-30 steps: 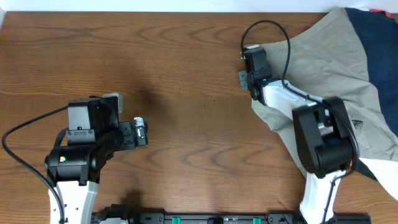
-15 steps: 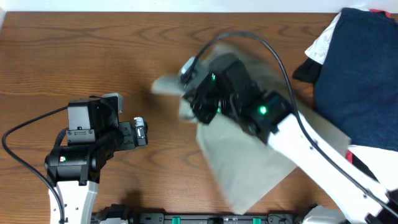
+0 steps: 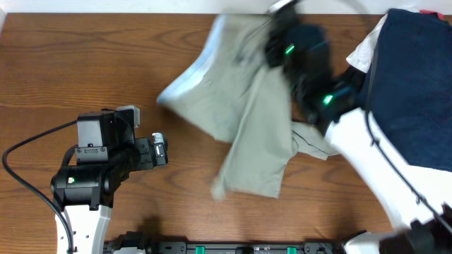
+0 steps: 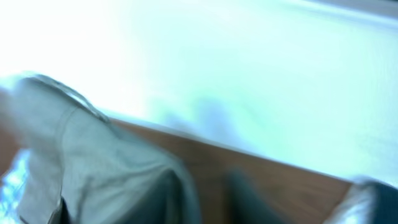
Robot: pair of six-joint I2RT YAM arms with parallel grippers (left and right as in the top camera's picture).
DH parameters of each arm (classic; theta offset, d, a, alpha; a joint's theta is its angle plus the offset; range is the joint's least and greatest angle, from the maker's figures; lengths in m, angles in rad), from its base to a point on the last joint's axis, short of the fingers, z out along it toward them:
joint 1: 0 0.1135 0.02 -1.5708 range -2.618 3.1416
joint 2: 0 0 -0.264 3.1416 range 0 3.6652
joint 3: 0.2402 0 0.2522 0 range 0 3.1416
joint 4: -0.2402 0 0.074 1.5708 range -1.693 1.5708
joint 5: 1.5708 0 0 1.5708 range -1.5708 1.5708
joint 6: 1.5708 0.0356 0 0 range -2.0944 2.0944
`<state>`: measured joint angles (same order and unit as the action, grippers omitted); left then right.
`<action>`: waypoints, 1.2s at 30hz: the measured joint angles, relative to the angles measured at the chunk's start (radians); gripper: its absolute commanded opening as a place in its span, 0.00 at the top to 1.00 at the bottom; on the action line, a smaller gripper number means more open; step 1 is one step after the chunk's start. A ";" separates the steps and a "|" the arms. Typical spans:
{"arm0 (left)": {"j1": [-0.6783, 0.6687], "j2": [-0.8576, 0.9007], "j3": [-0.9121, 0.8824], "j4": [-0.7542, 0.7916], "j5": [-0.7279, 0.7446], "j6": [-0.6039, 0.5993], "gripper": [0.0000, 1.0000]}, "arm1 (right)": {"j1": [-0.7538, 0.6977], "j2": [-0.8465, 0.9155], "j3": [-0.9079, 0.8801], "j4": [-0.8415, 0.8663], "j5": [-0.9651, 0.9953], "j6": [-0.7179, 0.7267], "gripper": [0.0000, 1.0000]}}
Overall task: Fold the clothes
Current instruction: 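Pull the khaki shorts left off the pile onto the table center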
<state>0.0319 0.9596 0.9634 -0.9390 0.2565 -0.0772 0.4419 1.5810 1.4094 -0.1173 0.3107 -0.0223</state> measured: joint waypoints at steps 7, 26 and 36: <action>0.000 0.000 0.000 0.001 0.000 0.000 0.02 | -0.141 0.064 -0.002 -0.235 -0.134 0.078 0.01; 0.000 0.000 0.000 0.005 -0.053 -0.027 0.03 | 0.278 0.101 -0.004 -0.645 -0.420 0.164 0.01; 0.052 0.000 0.000 0.005 -0.259 -0.249 0.02 | 0.392 0.350 -0.012 -0.433 -0.153 0.195 0.02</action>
<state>0.0837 0.9596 0.9638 -0.9344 -0.0029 -0.3264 0.8341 1.9312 1.3975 -0.5507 0.1574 0.1726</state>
